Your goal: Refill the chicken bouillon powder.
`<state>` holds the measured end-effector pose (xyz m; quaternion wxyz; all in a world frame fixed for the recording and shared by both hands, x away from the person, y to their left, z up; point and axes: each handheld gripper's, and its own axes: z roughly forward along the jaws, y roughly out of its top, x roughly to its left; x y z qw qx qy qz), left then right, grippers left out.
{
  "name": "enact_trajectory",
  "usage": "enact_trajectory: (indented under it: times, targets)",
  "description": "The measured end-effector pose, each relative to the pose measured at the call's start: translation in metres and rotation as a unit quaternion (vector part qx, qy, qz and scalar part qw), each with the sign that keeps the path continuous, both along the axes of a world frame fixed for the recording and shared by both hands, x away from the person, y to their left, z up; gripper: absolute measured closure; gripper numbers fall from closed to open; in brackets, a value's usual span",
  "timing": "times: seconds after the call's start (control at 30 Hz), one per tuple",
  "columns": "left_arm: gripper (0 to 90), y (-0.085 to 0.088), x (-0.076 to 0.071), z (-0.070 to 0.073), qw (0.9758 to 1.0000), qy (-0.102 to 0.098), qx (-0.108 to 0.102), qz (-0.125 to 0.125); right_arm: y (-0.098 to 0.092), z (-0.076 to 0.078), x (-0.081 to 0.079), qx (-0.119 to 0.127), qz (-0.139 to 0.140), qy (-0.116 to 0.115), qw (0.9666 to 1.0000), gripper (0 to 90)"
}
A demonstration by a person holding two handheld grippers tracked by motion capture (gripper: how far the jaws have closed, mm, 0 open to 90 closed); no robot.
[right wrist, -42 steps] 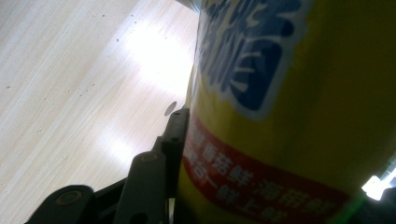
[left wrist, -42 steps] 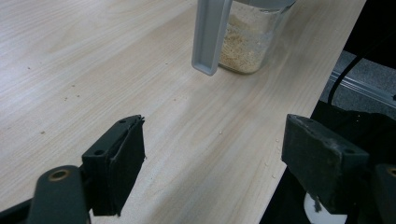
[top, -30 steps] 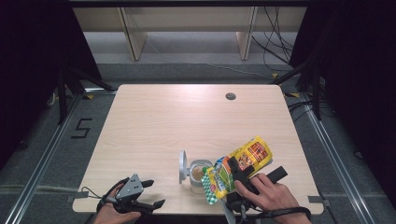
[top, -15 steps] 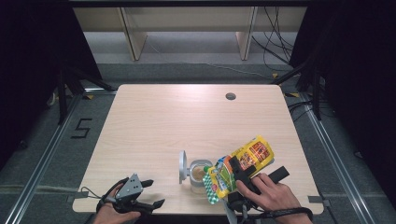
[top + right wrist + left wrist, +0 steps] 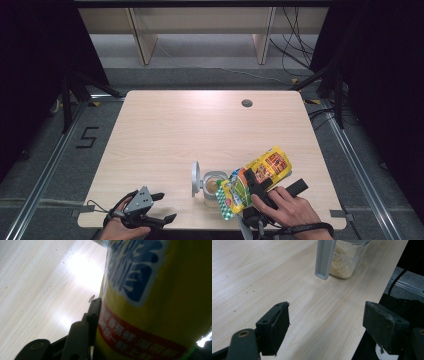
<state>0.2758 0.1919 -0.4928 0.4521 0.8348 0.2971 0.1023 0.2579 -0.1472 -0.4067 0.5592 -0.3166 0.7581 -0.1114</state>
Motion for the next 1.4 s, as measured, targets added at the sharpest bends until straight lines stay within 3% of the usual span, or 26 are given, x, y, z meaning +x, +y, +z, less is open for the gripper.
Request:
enact_trajectory:
  times: [0.03,0.1,0.23,0.43,0.5,0.53,0.63,0.73,0.77,0.8,0.83,0.87,0.97,1.0,1.03,1.27,1.3,1.4]
  targets:
    - [20.7,-0.0001,-0.0002,0.0002,1.0000,-0.001,-0.002,0.000,-0.0006,-0.0019,-0.0012,0.009,-0.005,-0.004,0.9999,63.7]
    - [20.8,0.0003,-0.0002,0.0005,1.0000,-0.004,0.002,0.001,0.0001,-0.0013,0.0007,-0.005,0.002,0.000,1.0000,63.7]
    - [20.7,0.0003,-0.0001,0.0003,1.0000,-0.002,0.002,-0.001,-0.0004,-0.0022,0.0007,0.005,0.003,0.000,1.0000,63.7]
    - [20.7,0.0003,0.0000,0.0003,1.0000,-0.001,0.003,-0.003,-0.0007,-0.0035,0.0010,0.001,0.001,0.001,1.0000,63.7]
    - [20.7,0.0002,-0.0001,0.0004,1.0000,-0.002,0.003,-0.001,-0.0020,-0.0028,-0.0006,0.014,-0.008,0.000,0.9999,63.7]
    - [20.7,0.0003,0.0000,0.0004,1.0000,-0.002,0.003,-0.002,-0.0014,-0.0007,0.0007,0.000,0.002,-0.003,1.0000,63.7]
    - [20.7,0.0000,-0.0002,-0.0001,1.0000,0.000,0.001,-0.002,-0.0015,-0.0023,-0.0004,0.009,-0.005,-0.004,0.9999,63.8]
    - [20.7,-0.0008,-0.0009,-0.0003,1.0000,-0.004,-0.006,0.003,0.0002,-0.0055,0.0018,-0.010,0.001,-0.003,0.9999,63.8]
    - [20.7,0.0012,0.0001,0.0010,0.9999,-0.006,0.013,-0.002,0.0001,-0.0062,0.0017,-0.009,-0.003,-0.004,0.9999,64.0]
    - [20.7,-0.0001,-0.0007,0.0003,1.0000,-0.003,-0.001,0.001,-0.0003,-0.0054,0.0021,-0.009,-0.004,-0.001,1.0000,64.0]
    - [20.7,0.0002,-0.0003,0.0004,1.0000,-0.005,0.003,0.000,-0.0015,-0.0062,0.0010,0.005,-0.012,0.001,0.9999,64.0]
    - [20.7,-0.0001,-0.0006,0.0003,1.0000,-0.003,0.001,0.001,-0.0012,-0.0041,0.0019,-0.005,-0.002,-0.003,1.0000,64.1]
    - [20.7,-0.0004,-0.0007,-0.0003,1.0000,-0.004,-0.003,0.002,-0.0005,-0.0031,0.0011,-0.004,0.000,-0.005,1.0000,64.1]
    - [20.7,-0.0008,-0.0010,-0.0004,1.0000,-0.003,-0.007,0.002,-0.0004,-0.0052,-0.0006,0.008,-0.011,-0.003,0.9999,64.1]
    - [20.7,-0.0007,-0.0009,-0.0003,1.0000,-0.004,-0.006,0.002,0.0011,-0.0042,0.0005,-0.007,-0.003,0.000,1.0000,64.1]
    - [20.7,0.0000,0.0000,0.0000,1.0000,0.000,0.001,-0.003,0.0026,-0.0072,-0.0005,-0.008,-0.006,-0.003,0.9999,64.1]
    - [20.7,-0.0006,-0.0003,-0.0002,1.0000,0.001,-0.002,-0.003,0.0043,-0.0072,-0.0004,-0.018,0.000,-0.007,0.9998,64.1]
    - [20.8,-0.0002,-0.0004,0.0000,1.0000,-0.002,0.000,-0.002,0.0078,-0.0083,-0.0026,-0.015,0.010,-0.009,0.9998,64.2]
